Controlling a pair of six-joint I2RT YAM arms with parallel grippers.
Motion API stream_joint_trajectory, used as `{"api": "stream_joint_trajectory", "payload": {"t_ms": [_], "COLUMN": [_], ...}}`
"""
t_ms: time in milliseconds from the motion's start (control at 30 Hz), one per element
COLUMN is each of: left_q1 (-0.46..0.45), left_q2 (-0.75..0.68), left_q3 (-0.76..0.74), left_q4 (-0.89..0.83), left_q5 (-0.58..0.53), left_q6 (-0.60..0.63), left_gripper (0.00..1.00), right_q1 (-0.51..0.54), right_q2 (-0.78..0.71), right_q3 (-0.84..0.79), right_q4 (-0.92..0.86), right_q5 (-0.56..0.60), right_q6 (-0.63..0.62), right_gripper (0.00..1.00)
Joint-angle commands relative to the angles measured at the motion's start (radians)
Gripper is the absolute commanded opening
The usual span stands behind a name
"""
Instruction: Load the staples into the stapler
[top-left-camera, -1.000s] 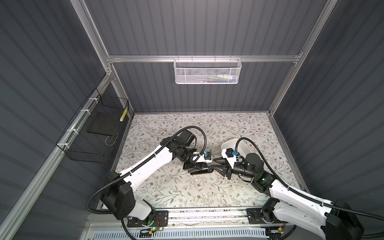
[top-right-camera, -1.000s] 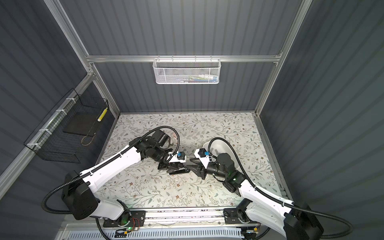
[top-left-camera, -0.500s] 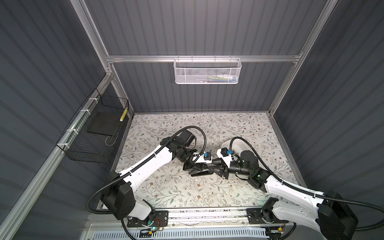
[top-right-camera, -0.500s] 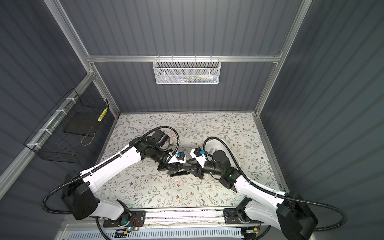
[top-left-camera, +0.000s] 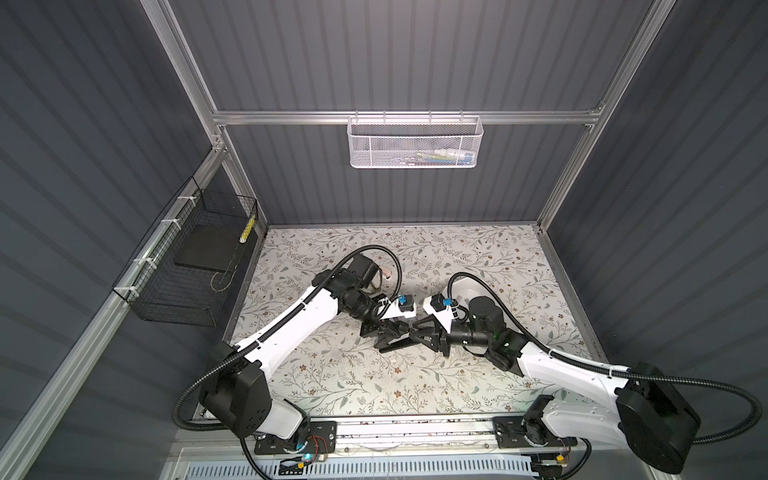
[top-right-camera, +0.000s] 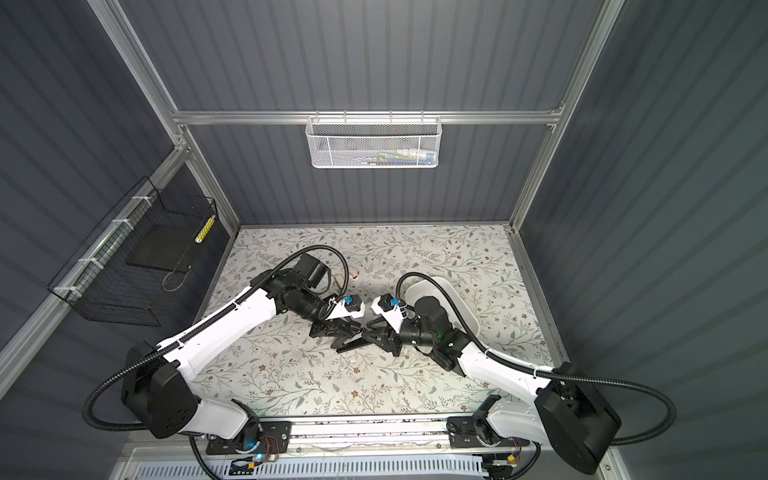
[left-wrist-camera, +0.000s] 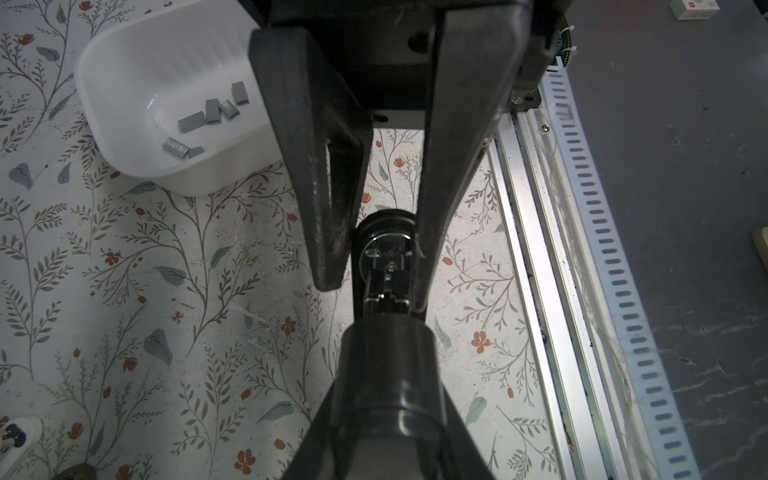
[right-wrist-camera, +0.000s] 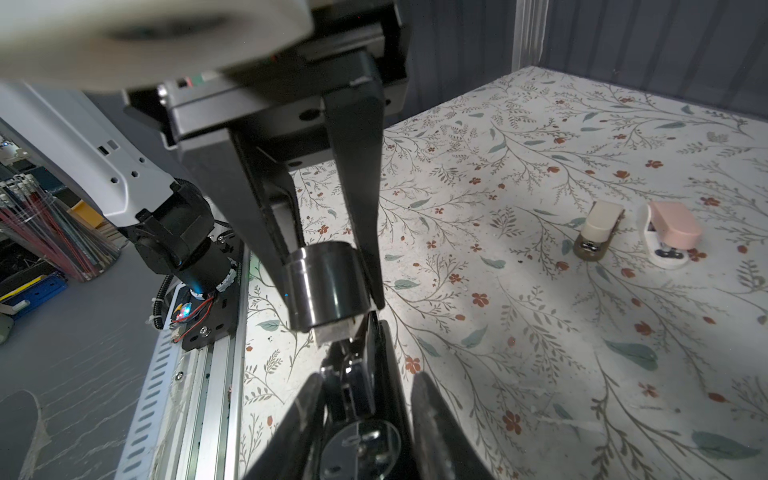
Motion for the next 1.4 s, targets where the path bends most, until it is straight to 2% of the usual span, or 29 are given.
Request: {"api": "stream_joint_trajectory", "payload": {"t_ms": [0, 233, 500, 900, 1000, 1100, 1300, 1367], "left_q1": [0.010, 0.019, 0.132, 0.152, 0.214, 0.267, 0.269, 0.270], "left_q2": [-0.065, -0.101, -0.140, -0.112, -0.082, -0.041, 0.010, 0.007], "left_q3": [0.036, 0.023, -0.002, 0.017, 0.031, 0.069, 0.130, 0.130], "left_q4": [0.003, -0.005, -0.012, -0.047, -0.096, -0.228, -0.361, -0.365], "left_q5": [0.099, 0.140, 0.309, 0.354, 0.451, 0.513, 0.526, 0.507], "left_q6": [0.030, 0.061, 0.101, 0.130, 0.195, 0.290, 0.403, 0.404], "left_gripper": [0.00, 0.00, 0.00, 0.00, 0.00, 0.00, 0.00, 0.00], "right_q1": [0.010, 0.020, 0.037, 0.057, 0.060, 0.062, 0.069, 0.072], "right_q2": [0.016, 0.035, 0.066, 0.072, 0.076, 0.083, 0.090, 0.095], "right_q3": [0.033, 0.048, 0.070, 0.080, 0.083, 0.095, 0.105, 0.107], "right_q4": [-0.048, -0.070, -0.090, -0.112, -0.118, -0.142, -0.159, -0.164], "right_q5": [-0.015, -0.018, -0.022, -0.001, 0.003, 0.009, 0.027, 0.028], "right_q6": [-0.009, -0.019, -0.028, -0.044, -0.048, -0.056, -0.070, -0.076], "right_gripper": [0.29, 0.26, 0.29, 0.30, 0.32, 0.33, 0.32, 0.27]}}
